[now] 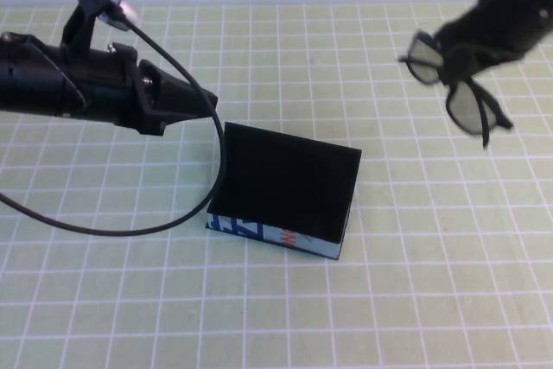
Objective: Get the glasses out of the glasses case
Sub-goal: Place the glasses on the table
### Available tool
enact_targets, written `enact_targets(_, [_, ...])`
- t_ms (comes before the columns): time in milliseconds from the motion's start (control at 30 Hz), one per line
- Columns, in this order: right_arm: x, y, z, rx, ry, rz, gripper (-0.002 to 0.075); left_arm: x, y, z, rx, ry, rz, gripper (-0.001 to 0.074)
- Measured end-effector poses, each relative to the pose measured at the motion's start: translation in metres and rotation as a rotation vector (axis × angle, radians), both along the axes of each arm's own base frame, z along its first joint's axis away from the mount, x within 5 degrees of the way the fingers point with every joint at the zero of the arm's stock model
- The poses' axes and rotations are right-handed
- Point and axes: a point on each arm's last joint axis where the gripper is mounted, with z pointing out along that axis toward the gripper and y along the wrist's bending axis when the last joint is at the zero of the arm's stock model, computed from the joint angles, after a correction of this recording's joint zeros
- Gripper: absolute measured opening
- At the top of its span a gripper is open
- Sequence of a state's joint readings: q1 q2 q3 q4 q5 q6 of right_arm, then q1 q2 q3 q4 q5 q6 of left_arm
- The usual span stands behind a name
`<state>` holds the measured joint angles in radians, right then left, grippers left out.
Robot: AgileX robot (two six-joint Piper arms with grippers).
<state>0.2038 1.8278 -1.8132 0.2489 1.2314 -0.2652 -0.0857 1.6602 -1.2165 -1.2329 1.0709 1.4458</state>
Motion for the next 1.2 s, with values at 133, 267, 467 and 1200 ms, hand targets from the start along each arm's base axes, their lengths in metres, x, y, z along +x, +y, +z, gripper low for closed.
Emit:
enact_targets(133, [-0.006, -0.011, -0.048, 0.047, 0.094, -0.101, 0.0012, -0.004, 0.001, 0.009, 0.003, -0.021, 0.019, -0.0004])
enact_targets(267, [-0.013, -0.011, -0.094, 0.107, 0.127, -0.206, 0.0012, -0.004, 0.001, 0.010, 0.002, -0.022, 0.024, -0.0004])
enact_targets(467, [-0.017, -0.012, -0.131, 0.154, 0.144, -0.307, 0.0012, -0.003, 0.002, 0.009, 0.009, -0.024, 0.028, -0.0004])
enact_targets(1200, [-0.022, -0.013, -0.124, 0.145, 0.133, -0.294, 0.0208, 0.001, 0.004, 0.008, 0.037, -0.047, 0.076, -0.0004])
